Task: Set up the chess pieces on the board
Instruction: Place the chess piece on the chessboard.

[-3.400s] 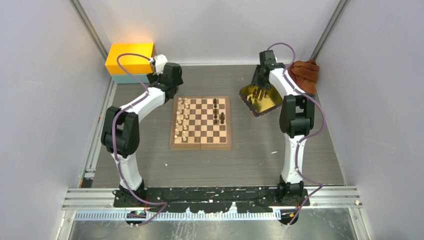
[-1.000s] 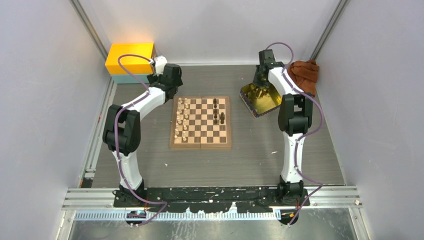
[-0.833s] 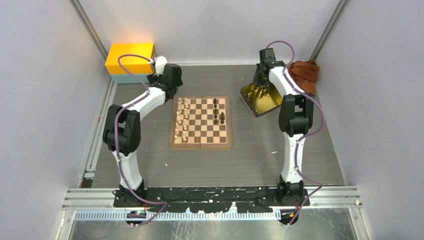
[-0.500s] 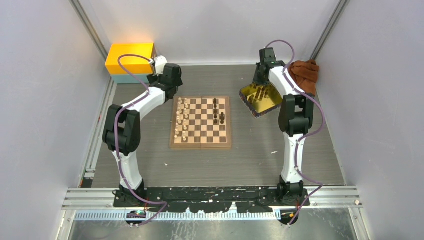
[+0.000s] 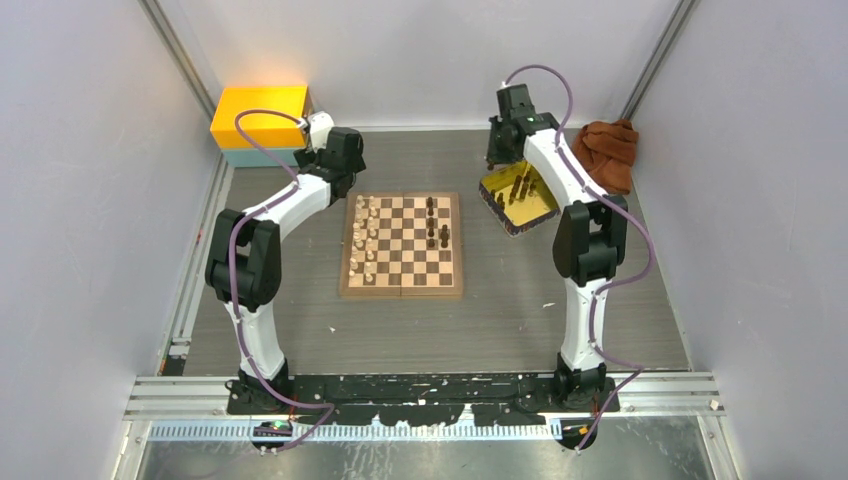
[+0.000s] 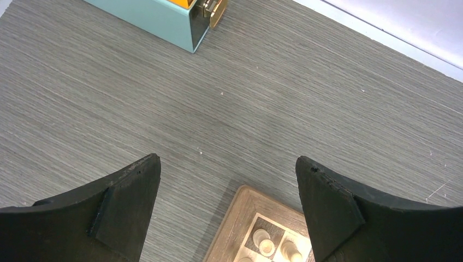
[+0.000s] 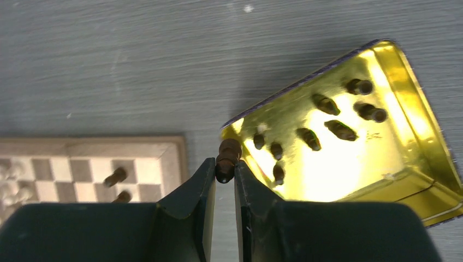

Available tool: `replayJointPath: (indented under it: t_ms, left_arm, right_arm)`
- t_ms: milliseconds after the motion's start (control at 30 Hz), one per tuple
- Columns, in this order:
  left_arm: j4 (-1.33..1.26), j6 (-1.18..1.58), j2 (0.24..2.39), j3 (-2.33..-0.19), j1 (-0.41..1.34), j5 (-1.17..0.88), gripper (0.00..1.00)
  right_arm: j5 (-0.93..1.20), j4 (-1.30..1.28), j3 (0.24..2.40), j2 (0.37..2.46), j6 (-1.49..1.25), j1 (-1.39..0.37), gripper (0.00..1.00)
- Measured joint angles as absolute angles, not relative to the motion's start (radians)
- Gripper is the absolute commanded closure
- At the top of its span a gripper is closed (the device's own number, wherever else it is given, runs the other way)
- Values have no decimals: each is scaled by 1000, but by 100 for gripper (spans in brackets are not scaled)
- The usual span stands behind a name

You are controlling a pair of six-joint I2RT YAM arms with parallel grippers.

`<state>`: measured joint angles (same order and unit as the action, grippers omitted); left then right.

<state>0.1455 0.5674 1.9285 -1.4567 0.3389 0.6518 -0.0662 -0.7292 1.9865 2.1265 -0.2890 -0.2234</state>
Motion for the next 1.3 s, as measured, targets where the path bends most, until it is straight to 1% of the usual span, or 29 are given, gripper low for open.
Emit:
replayJointPath:
  t_ms: [333, 500, 867, 1100, 1300]
  left_arm:
    - [146, 569, 1913, -1439, 339, 644, 6]
    - [146, 569, 1909, -1430, 339, 643, 6]
    - [146, 572, 1901, -1422, 339, 643, 6]
    - [146, 572, 1894, -1422, 339, 642, 6]
    - [146, 571, 1894, -1422, 339, 642, 6]
  right_arm:
    - [-68, -795, 1984, 2080, -282, -398, 99]
    - [-68, -802, 1941, 2070, -282, -448, 99]
    - [-72, -801, 1834, 2050, -282, -492, 99]
    - [-73, -743, 1722, 2020, -282, -515, 99]
    - [-73, -693, 1673, 2020, -282, -520, 99]
